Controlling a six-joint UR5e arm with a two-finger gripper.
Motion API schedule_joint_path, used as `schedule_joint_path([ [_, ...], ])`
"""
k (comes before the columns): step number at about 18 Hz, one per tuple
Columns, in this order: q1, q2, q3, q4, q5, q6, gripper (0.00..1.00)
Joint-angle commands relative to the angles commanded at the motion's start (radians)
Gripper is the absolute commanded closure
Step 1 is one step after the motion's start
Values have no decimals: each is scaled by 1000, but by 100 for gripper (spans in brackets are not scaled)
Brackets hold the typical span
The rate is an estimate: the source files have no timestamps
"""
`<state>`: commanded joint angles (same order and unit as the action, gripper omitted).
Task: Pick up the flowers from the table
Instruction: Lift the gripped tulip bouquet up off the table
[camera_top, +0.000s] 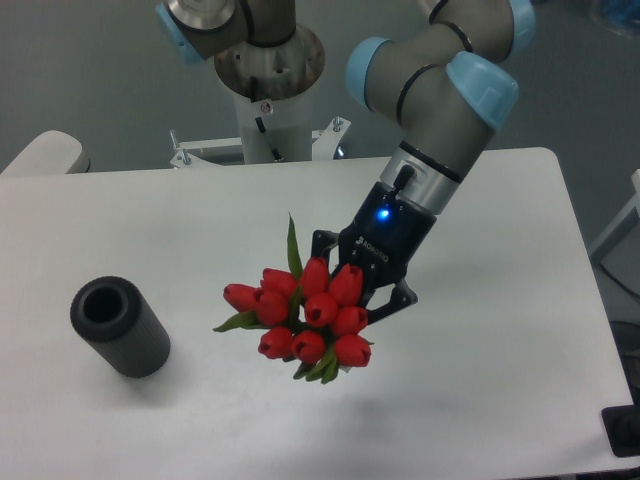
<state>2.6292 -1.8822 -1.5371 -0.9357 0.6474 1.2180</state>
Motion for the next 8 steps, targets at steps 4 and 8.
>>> schedule_joint_path([
  [4, 18, -2, -2, 3, -25, 6, 67],
  [8, 20, 0, 0, 3, -29, 2, 67],
])
